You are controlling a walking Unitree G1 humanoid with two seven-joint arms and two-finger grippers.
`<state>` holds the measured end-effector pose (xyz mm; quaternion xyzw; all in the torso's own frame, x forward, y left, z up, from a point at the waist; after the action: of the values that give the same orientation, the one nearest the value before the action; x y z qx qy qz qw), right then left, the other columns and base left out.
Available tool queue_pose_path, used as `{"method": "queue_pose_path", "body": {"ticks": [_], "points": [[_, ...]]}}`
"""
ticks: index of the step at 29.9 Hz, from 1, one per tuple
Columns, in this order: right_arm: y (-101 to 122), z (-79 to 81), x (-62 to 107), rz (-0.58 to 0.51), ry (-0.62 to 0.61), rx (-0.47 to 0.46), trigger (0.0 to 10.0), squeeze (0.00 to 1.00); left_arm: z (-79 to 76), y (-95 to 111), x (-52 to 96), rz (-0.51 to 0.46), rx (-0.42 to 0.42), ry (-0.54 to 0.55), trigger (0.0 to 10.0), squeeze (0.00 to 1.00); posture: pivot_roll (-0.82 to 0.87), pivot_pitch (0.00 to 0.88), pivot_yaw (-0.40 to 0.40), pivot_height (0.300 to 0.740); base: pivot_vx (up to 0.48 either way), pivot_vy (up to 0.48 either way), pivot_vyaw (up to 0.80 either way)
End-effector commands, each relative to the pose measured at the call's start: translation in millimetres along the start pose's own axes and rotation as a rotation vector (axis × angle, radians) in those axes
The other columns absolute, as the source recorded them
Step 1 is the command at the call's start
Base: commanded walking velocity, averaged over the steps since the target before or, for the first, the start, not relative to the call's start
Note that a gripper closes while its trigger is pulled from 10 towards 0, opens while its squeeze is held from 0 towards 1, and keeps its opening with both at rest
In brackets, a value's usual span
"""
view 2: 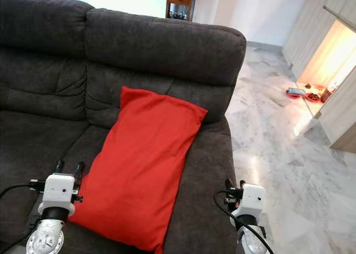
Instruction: Move the pillow to the sofa from floor
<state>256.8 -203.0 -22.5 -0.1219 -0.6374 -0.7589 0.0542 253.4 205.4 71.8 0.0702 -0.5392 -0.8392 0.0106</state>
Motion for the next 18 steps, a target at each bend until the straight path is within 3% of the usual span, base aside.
{"method": "queue_pose_path", "body": {"ticks": [1,18], "points": [[1,-1.5,-1.6,0.000,-0.010,-0.012,10.0,0.00,-6.0,3,0.0,-0.017,-0.007,-0.029,10.0,0.00,0.19,0.000,-0.125,0.740,0.000,0.000,0.00],[-6,5.5,-3.7,0.022,-0.005,-0.007,10.0,0.00,-13.4,-8,3.2,0.011,-0.017,-0.053,10.0,0.00,0.19,0.000,-0.124,0.740,-0.267,0.000,0.00]]}}
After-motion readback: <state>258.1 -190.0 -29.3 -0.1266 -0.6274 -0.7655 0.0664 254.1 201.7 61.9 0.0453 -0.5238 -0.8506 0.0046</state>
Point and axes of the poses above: a point about 5 cm out from each wrist's last joint towards the gripper, its own x axis pointing back from the gripper into the wrist, its own y axis along the axis of the wrist's last joint, z = x × y, the point moved 3 cm from there along -x, pointing out of the wrist towards the gripper, and after that the axes turned 3 degrees about -x, right-handed, at the moved point
